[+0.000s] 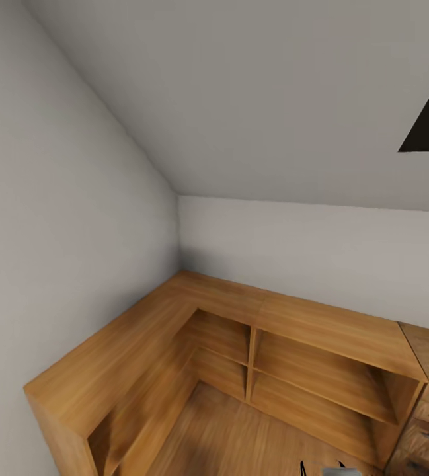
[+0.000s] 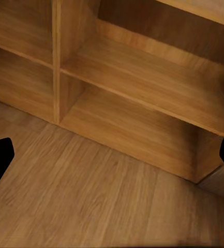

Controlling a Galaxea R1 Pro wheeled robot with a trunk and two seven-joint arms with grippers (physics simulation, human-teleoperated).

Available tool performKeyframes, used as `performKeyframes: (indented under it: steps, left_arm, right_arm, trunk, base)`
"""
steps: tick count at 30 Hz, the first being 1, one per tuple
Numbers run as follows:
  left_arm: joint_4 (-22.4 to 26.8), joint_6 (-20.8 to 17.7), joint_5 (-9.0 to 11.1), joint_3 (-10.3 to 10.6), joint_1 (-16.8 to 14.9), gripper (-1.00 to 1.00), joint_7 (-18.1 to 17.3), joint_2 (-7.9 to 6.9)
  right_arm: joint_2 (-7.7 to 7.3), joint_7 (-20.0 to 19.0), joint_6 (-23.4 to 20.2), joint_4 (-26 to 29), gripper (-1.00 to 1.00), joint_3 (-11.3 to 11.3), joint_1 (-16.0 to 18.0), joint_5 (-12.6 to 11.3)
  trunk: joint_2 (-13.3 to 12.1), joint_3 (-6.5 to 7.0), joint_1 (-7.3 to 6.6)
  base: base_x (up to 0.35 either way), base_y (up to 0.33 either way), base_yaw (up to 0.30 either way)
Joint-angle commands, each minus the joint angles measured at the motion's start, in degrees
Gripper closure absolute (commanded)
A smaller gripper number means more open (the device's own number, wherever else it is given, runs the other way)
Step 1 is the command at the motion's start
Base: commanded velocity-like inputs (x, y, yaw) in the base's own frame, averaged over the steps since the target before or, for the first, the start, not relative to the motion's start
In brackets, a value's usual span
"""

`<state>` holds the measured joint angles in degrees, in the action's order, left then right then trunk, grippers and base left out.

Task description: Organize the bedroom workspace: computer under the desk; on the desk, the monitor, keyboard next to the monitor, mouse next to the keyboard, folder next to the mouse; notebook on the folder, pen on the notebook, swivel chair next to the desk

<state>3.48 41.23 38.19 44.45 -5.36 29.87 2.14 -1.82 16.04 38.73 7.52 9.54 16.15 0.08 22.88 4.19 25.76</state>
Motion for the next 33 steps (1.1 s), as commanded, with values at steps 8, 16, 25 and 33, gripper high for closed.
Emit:
performKeyframes:
  steps: [8,16,25,33]
  left_arm:
    - [-0.02,-0.01,0.06,0.52,0.00,-1.00,0.54,0.03]
    - [0.01,-0.01,0.06,0.53,0.00,-1.00,0.54,0.02]
    - [0.00,-0.01,0.05,0.49,0.00,-1.00,0.54,0.03]
    - [0.01,-0.01,0.04,0.52,0.00,-1.00,0.54,0.01]
  right_arm:
    - [-0.02,0.48,0.07,-0.05,-1.00,0.47,0.03,0.01]
    - [-0.02,0.48,0.03,-0.03,-1.00,0.47,0.03,0.01]
    - [-0.01,0.48,0.03,-0.03,-1.00,0.47,0.03,-0.06]
    - [0.18,0.48,0.03,-0.05,-1.00,0.59,0.03,-0.03]
  trunk:
    - [0.04,0.43,0.02]
    - [0.04,0.89,0.02]
    - [0.04,1.41,0.02]
    - [0.04,1.86,0.02]
  base:
    - [0.000,0.000,-0.227]
    - [0.000,0.000,-0.227]
    - [0.000,0.000,-0.227]
    - [0.000,0.000,-0.227]
